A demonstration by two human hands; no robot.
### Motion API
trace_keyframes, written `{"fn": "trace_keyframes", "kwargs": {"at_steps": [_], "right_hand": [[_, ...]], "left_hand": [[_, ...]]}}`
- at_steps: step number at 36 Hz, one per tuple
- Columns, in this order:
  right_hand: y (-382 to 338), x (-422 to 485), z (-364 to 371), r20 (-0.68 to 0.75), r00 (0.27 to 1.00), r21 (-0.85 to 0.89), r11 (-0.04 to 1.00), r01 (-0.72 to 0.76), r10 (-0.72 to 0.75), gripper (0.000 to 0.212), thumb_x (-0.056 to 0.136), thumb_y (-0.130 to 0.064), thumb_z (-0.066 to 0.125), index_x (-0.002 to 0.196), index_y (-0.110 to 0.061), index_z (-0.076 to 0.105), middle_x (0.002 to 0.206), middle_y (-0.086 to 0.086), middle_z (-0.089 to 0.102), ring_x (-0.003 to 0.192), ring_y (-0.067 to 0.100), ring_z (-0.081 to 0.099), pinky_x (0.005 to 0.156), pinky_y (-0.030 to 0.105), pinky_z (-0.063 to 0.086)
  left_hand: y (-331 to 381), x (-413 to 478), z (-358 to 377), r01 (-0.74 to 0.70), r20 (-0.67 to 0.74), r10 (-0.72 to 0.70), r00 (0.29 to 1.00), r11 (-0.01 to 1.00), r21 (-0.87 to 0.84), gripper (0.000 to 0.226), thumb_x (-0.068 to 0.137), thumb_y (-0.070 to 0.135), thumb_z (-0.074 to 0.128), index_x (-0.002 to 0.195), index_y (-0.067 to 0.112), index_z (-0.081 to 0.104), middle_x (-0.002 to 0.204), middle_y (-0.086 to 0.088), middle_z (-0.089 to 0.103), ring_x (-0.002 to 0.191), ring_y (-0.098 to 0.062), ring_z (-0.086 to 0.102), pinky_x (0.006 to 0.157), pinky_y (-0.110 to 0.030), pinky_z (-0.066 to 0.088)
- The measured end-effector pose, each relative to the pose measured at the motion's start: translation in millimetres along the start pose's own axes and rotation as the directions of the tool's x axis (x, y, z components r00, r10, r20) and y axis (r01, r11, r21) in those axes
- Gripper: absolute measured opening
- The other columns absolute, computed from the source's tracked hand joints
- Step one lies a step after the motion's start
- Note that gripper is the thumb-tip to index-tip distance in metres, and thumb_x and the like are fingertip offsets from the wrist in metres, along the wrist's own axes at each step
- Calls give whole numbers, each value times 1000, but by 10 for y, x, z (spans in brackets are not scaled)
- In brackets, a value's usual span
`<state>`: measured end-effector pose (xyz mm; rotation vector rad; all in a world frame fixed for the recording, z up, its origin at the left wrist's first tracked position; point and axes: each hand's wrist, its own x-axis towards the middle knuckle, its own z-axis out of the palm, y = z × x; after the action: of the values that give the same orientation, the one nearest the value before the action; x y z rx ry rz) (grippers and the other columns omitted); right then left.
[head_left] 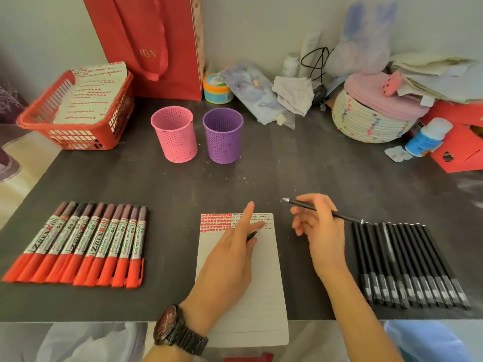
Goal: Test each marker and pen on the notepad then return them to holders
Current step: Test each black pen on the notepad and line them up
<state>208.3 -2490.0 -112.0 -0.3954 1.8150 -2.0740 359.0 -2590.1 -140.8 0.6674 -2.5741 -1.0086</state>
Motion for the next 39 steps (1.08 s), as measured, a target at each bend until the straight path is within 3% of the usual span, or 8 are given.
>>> {"fn": "trace_keyframes", "kwargs": {"at_steps": [3, 8, 16, 21, 24, 28, 35, 39], "right_hand": [[-106, -128, -37, 61, 998, 90, 996, -27, 22, 20, 91, -32, 53, 75, -27, 65, 73, 12, 71, 56, 18, 58, 50, 26, 46], [-253, -394, -77, 133, 990, 82, 996, 32, -43, 27, 95, -42, 60, 77, -23, 66, 72, 17, 70, 54, 19, 59, 49, 24, 48], [-332, -530, -143, 108, 994, 30, 999, 29, -32, 28, 91, -41, 57, 79, -17, 63, 69, 18, 69, 54, 21, 59, 50, 27, 47], [-347, -568, -243, 140, 990, -49, 999, 16, -9, 28, 93, -39, 60, 78, -16, 61, 68, 15, 70, 54, 20, 60, 51, 26, 47], [-372, -599, -295, 179, 984, -110, 994, 16, 4, 23, 91, -40, 61, 75, -25, 65, 68, 12, 71, 55, 16, 61, 52, 23, 48], [-413, -642, -346, 153, 987, -147, 987, 61, -39, 20, 90, -42, 67, 76, -27, 68, 64, 7, 69, 53, 12, 60, 53, 20, 48], [-434, -721, -401, 28, 994, -90, 990, 109, -107, 16, 84, -39, 65, 75, -28, 71, 61, 8, 67, 49, 11, 58, 49, 18, 47], [-377, -699, -521, -58, 996, -38, 997, 69, -72, 22, 83, -42, 63, 76, -23, 73, 54, 5, 61, 48, 12, 54, 48, 18, 45]], "left_hand": [[-14, 9, -70, 28, -49, -32, 998, 997, -77, 36, 96, 52, 31, 122, 72, 16, 127, 50, 37, 107, 26, 43, 88, 7, 29], [38, 46, -180, 27, -128, -44, 991, 991, -134, 28, 91, 59, 34, 116, 55, 44, 119, 33, 55, 111, 12, 50, 88, -1, 40], [258, 46, -200, -112, -121, 106, 987, 993, -39, 22, 91, 57, 39, 108, 70, 42, 116, 45, 49, 109, 10, 51, 88, -3, 40], [407, 11, -200, -151, -43, 151, 988, 988, 14, 18, 89, 55, 40, 103, 67, 42, 109, 51, 46, 107, 16, 47, 89, -1, 37], [494, -20, -199, -189, 7, 189, 982, 978, 92, 21, 88, 49, 45, 104, 63, 45, 100, 43, 50, 92, 17, 50, 84, 2, 37], [566, -32, -187, -301, -123, 322, 939, 940, 163, 27, 84, 32, 66, 110, 35, 70, 93, 20, 69, 89, 3, 57, 75, 7, 34], [694, 33, -94, -461, -149, 498, 855, 859, 223, 26, 86, 28, 67, 111, 27, 74, 88, 15, 73, 90, -6, 57, 78, -6, 43], [847, 84, -1, -509, -54, 522, 851, 846, 161, 29, 88, 36, 61, 113, 27, 74, 84, 17, 71, 71, 0, 60, 61, -12, 49]]}}
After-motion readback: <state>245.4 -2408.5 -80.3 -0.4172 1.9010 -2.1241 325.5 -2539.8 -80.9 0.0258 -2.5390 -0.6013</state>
